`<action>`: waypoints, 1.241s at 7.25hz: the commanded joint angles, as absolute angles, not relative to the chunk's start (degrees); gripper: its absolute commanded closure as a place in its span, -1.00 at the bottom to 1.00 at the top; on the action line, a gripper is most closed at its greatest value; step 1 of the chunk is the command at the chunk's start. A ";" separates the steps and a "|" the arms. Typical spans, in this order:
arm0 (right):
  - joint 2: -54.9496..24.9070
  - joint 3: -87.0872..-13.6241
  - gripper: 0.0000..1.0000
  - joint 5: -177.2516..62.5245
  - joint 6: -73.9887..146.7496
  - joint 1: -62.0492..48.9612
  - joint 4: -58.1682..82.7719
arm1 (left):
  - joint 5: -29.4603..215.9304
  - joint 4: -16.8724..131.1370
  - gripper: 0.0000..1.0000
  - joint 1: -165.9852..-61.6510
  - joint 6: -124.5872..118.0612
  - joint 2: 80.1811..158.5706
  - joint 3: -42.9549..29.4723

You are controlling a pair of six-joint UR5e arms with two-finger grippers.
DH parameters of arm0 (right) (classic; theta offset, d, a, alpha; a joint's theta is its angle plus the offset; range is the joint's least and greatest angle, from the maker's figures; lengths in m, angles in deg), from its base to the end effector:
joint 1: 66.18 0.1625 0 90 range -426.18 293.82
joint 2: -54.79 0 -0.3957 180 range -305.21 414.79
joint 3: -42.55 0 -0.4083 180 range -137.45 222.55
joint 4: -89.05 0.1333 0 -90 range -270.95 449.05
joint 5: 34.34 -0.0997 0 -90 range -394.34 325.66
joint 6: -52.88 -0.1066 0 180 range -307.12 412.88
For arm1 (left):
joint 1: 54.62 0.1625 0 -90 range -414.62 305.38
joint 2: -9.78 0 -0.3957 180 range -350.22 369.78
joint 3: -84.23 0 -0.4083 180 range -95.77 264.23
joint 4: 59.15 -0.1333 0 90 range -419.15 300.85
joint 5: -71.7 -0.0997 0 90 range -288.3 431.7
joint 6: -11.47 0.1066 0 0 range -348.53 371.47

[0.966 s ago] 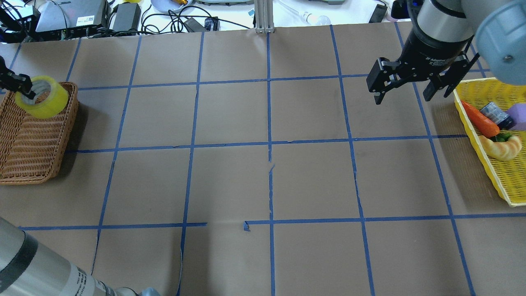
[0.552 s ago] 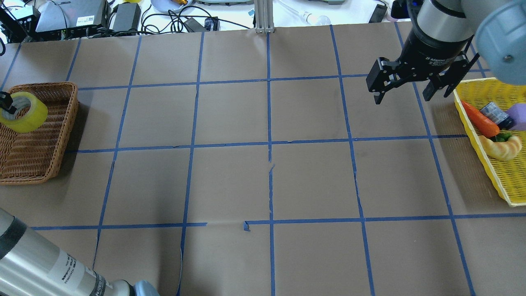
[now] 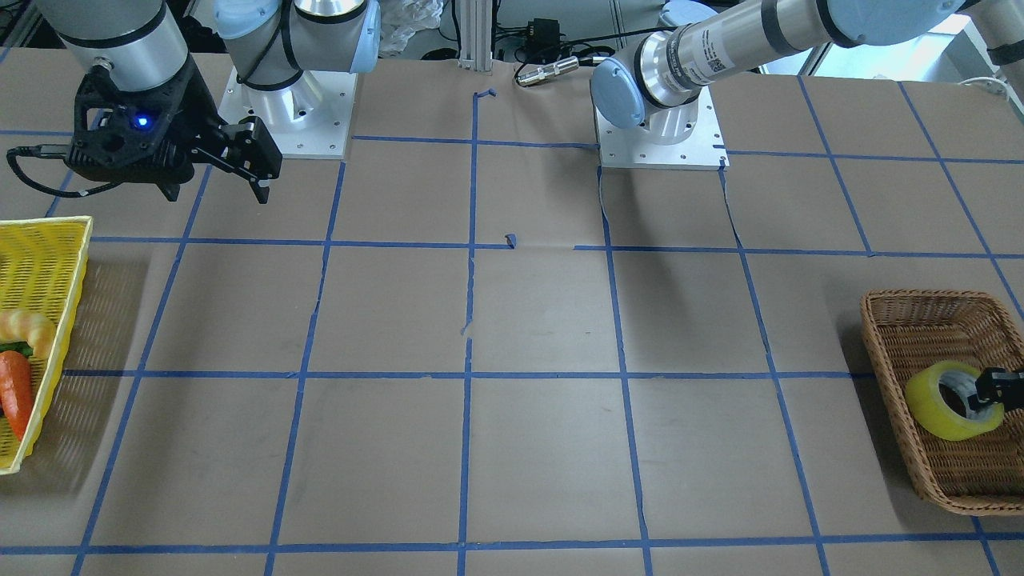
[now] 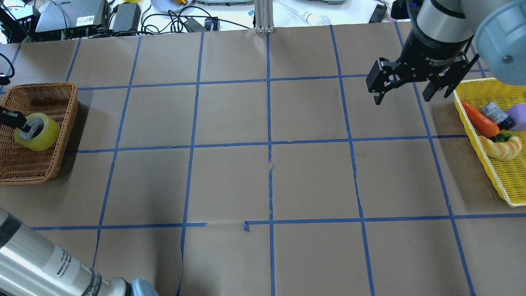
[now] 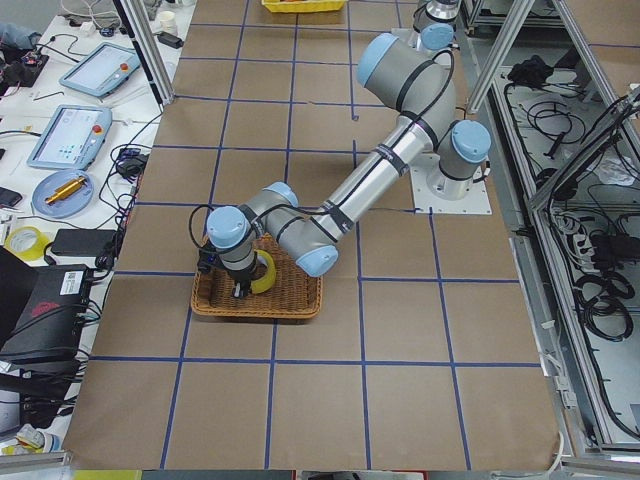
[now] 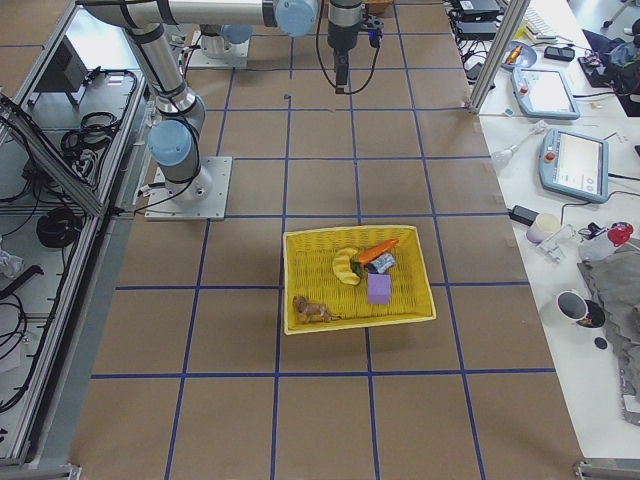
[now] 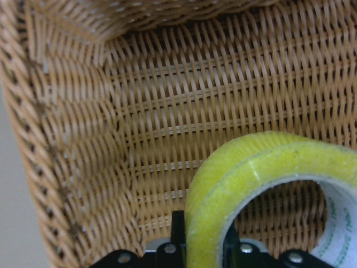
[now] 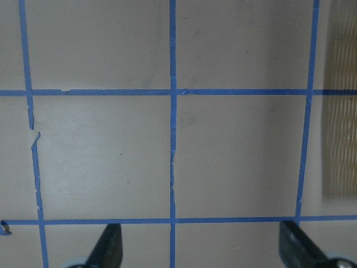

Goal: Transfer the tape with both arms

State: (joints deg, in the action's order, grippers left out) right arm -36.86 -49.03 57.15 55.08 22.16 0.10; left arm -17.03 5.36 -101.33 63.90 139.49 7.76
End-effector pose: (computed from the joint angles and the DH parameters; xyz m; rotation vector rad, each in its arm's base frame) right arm 0.1161 -0.4983 0.4503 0.0150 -3.1160 -0.0280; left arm 0.3933 -0.6154 0.1790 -0.2482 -3.1079 0.0130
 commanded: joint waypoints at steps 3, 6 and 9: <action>-36.71 -49.12 -1.00 57.24 54.99 22.15 0.37 | -15.06 18.02 -0.89 -109.76 53.87 127.53 8.37; -36.97 -49.73 -1.00 57.24 54.99 22.15 0.28 | -15.49 25.04 -1.00 -131.11 24.46 113.26 7.58; -36.97 -49.91 -1.00 57.24 54.99 22.15 0.28 | -15.66 25.49 -1.00 -143.82 10.15 102.99 0.07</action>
